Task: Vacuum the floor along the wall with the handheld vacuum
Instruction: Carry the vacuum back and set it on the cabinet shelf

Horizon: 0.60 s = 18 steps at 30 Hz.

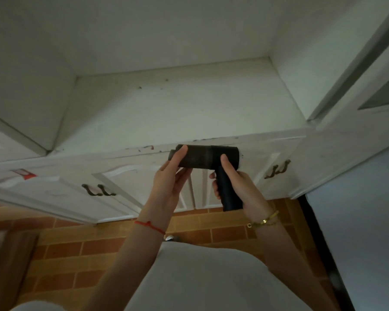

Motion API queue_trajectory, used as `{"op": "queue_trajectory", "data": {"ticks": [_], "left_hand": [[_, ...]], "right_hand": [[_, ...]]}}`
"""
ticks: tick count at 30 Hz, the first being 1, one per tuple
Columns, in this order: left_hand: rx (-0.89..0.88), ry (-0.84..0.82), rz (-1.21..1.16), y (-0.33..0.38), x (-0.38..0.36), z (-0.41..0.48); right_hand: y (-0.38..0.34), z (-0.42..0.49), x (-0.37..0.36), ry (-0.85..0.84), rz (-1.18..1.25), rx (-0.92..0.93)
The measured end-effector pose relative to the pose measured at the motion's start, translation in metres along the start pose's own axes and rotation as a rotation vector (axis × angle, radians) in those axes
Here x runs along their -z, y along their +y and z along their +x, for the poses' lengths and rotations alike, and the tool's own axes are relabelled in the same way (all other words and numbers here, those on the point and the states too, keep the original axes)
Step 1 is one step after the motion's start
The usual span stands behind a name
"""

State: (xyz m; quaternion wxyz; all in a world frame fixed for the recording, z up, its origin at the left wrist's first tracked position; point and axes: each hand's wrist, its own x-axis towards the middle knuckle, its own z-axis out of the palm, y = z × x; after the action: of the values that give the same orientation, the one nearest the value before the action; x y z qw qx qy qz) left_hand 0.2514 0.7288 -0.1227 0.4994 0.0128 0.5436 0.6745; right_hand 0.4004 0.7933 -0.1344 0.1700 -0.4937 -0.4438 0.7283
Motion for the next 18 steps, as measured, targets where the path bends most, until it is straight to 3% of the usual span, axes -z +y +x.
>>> {"op": "queue_trajectory", "data": {"ticks": [10, 18], "left_hand": [[-0.084, -0.009, 0.022, 0.123, 0.082, 0.063], [-0.148, 0.054, -0.078, 0.173, 0.132, 0.088]], "right_hand": [[-0.044, 0.055, -0.124, -0.162, -0.037, 0.112], [-0.062, 0.07, -0.181, -0.238, -0.146, 0.183]]}}
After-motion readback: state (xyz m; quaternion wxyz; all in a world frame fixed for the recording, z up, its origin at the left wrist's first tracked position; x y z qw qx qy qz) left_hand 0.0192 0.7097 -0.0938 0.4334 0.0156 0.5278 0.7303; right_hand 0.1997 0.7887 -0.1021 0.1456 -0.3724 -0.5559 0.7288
